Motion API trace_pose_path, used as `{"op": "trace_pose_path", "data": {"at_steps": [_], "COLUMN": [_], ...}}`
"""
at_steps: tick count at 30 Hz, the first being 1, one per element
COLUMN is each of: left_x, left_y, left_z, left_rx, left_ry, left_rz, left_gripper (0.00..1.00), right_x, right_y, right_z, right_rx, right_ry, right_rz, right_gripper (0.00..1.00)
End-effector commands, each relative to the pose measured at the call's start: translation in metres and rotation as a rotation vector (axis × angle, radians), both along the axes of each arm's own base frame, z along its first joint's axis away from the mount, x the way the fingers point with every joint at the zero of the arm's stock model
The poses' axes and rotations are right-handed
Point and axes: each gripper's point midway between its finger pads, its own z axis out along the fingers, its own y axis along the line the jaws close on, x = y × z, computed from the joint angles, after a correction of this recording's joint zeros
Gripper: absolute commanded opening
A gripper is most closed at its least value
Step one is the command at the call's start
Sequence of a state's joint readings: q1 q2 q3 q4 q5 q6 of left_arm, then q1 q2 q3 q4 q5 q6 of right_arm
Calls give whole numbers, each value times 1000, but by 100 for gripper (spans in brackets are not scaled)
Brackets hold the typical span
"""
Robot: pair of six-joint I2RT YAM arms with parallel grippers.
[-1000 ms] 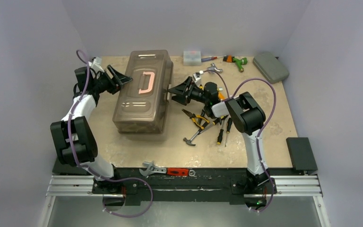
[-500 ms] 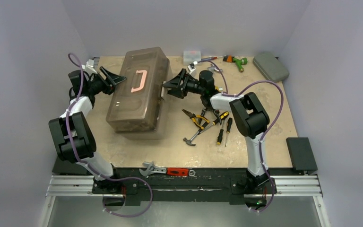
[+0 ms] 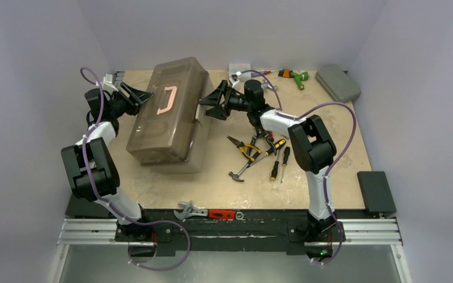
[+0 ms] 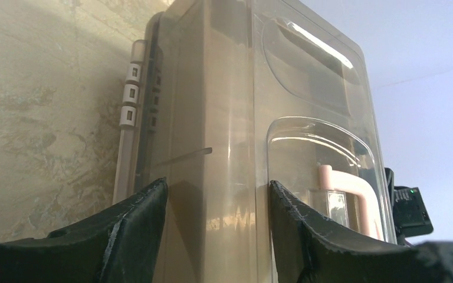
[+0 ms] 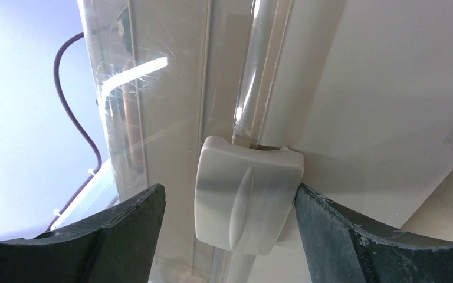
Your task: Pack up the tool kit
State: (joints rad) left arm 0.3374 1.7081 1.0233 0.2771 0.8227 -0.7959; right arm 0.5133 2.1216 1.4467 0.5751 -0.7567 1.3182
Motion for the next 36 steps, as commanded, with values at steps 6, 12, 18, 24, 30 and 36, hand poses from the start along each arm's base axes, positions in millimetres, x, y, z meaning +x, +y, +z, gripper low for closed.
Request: {"op": "trace_pose_path", "data": {"at_steps": [6,12,18,24,30,36], "left_x": [-68,-74,-79,-80,-80,-78], "left_y": [-25,-27,-28,-32,-40,-51], "left_z": [-129,-127,-128,-126,-119,-104], "left_rx": [3,8,30,45,95,166], "left_ry": [473,468,474,469,457,448], "left_rz": [-3,8,17,5,-29,-46], "left_gripper": [56,56,56,55,55,55], "right_x": [-39,-45,-44,-51,-54,-46], "right_y": [20,15,10,13,13,19], "right_z": [87,56,39,47,65,60], "right_rx": [137,186,286,376,521,512], "right_ry": [-159,-112,-117,-179,-229,-238], "right_rz": [155,143,107,172,249,249], "right_gripper": [78,76,75,73,73,73]}}
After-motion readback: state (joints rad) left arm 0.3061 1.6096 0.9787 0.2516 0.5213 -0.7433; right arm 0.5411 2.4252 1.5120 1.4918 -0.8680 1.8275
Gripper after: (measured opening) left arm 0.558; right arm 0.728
